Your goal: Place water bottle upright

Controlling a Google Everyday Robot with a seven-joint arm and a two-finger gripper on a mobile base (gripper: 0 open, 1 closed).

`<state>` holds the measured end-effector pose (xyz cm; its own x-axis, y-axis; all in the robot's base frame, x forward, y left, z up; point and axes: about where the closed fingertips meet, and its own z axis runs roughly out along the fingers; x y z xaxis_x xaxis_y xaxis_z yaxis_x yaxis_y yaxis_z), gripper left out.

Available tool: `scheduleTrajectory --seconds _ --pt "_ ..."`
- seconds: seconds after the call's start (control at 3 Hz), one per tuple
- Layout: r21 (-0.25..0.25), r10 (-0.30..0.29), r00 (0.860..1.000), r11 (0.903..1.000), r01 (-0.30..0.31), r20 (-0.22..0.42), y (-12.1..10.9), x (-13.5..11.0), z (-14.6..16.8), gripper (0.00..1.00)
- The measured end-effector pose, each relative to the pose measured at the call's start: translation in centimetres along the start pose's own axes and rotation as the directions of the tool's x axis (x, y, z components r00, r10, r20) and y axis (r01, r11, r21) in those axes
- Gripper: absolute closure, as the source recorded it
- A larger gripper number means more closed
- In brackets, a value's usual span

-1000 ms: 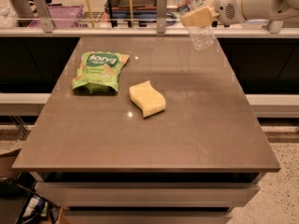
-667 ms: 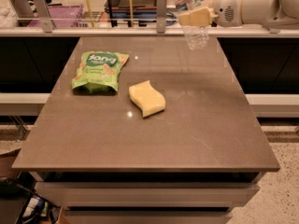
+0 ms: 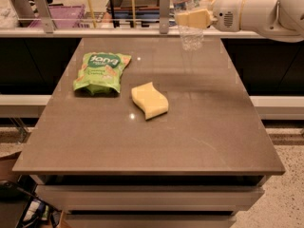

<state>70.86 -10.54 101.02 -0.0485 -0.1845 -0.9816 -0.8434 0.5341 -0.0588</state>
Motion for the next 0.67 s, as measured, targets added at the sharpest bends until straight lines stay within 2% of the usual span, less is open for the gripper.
scheduleTrajectory --seconds 0.67 --pt "-0.024 -0.032 0.997 0.9991 0.033 0.064 0.56 0.02 1.34 1.0"
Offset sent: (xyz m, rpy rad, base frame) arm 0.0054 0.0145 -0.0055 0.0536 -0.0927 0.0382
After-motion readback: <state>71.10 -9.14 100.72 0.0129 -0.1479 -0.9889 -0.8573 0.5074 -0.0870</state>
